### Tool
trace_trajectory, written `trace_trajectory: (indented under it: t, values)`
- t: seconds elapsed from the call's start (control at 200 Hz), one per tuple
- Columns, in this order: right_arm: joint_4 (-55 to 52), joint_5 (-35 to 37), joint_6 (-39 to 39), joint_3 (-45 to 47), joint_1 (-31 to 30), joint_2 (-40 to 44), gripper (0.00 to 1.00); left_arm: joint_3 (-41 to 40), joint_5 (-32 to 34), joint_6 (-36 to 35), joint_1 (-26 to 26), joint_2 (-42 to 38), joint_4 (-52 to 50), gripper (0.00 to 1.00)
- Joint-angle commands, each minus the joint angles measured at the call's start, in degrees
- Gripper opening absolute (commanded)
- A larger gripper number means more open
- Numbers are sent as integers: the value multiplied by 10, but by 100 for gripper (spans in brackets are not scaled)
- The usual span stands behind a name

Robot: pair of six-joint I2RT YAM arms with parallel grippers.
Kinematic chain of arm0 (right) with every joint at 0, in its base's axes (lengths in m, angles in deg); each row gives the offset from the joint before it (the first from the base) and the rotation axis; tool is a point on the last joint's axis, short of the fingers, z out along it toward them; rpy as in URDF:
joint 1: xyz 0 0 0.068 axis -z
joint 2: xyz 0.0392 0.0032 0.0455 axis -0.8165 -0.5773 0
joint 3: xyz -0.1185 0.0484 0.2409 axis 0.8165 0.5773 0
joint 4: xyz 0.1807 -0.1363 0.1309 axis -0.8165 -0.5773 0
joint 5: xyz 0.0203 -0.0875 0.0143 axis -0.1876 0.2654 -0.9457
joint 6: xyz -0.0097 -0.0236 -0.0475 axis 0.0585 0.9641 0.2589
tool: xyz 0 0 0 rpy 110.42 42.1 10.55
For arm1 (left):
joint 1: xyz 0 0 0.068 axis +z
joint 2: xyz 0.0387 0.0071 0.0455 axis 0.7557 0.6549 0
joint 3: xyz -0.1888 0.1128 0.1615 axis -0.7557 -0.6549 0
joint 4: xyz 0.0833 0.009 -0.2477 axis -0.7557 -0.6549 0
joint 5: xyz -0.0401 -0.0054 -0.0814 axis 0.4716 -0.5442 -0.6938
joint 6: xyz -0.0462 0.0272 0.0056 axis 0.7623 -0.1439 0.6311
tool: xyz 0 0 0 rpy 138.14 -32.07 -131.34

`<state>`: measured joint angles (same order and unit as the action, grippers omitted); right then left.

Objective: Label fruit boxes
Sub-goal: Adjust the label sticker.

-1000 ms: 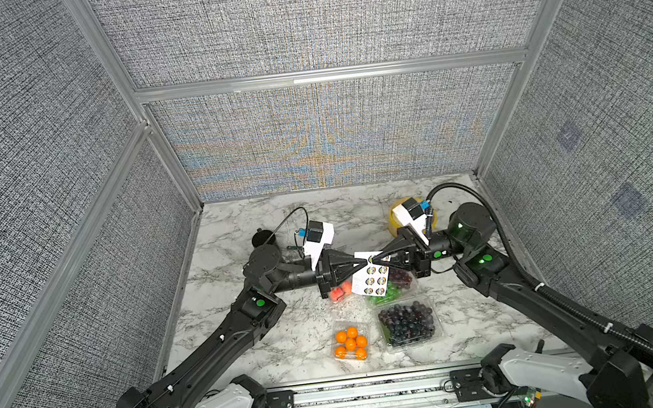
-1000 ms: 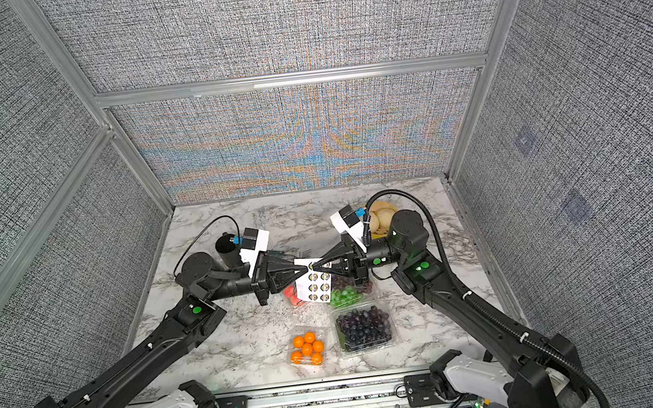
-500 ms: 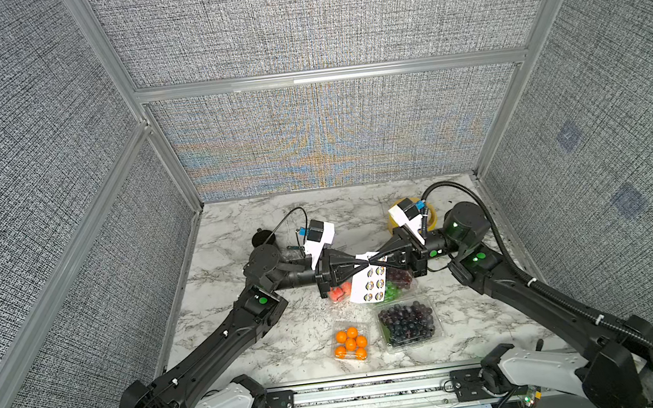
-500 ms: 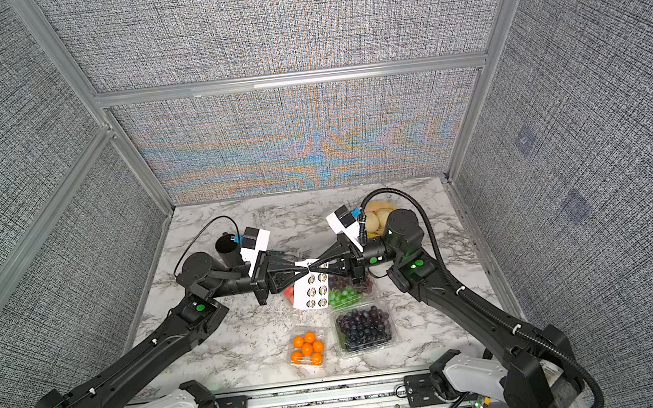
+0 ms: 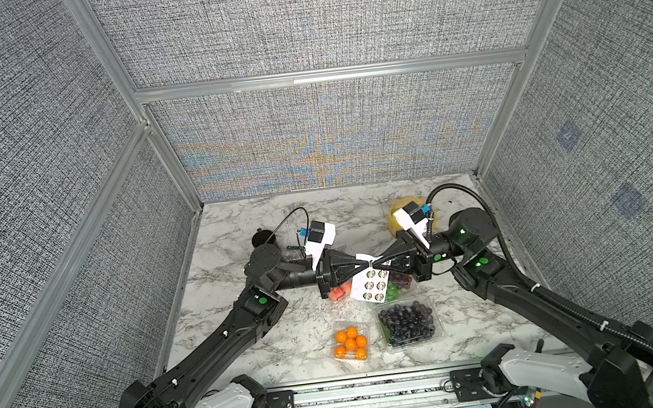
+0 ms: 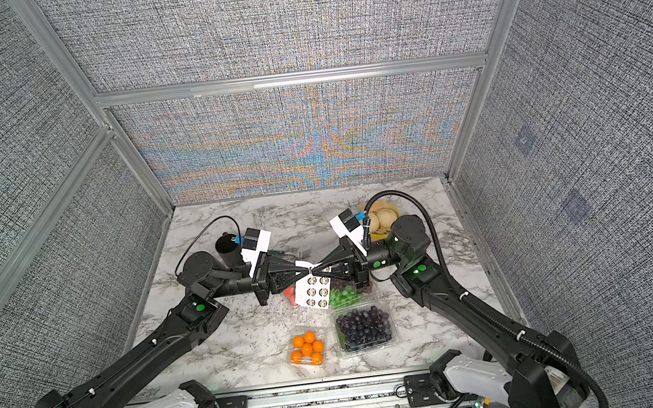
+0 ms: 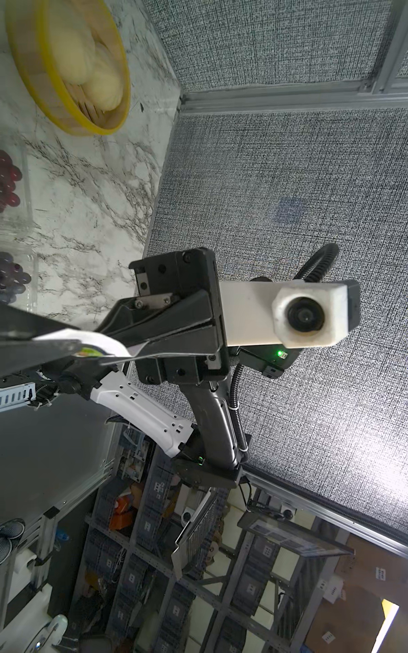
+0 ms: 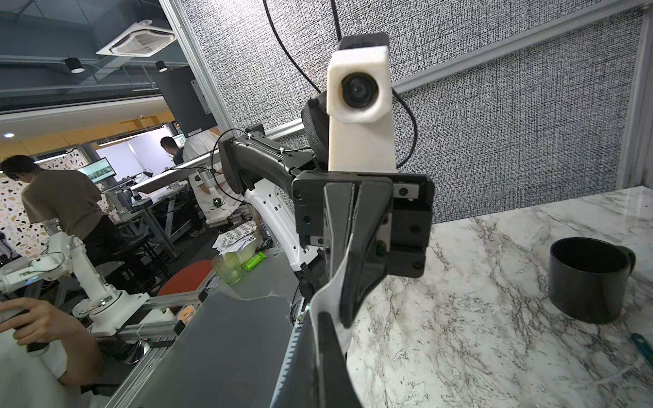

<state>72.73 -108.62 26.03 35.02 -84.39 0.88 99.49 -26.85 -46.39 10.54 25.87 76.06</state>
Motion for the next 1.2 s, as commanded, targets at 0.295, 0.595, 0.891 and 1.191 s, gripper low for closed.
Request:
trace_trajectory:
  t: [0.295, 0.595, 0.891, 1.191]
  values:
    - [8, -20, 1, -9, 16, -1, 0, -11, 26, -10, 1, -31, -15, 36]
    - [6, -30, 6, -9, 7, -2, 0, 26, 12, 5, 1, -1, -6, 42]
    - [-37, -23, 36, -13, 7, 9, 0, 15, 3, 30, 1, 2, 28, 1]
    - [-49, -9, 49, -18, 7, -2, 0, 6, -17, 69, 0, 2, 72, 0]
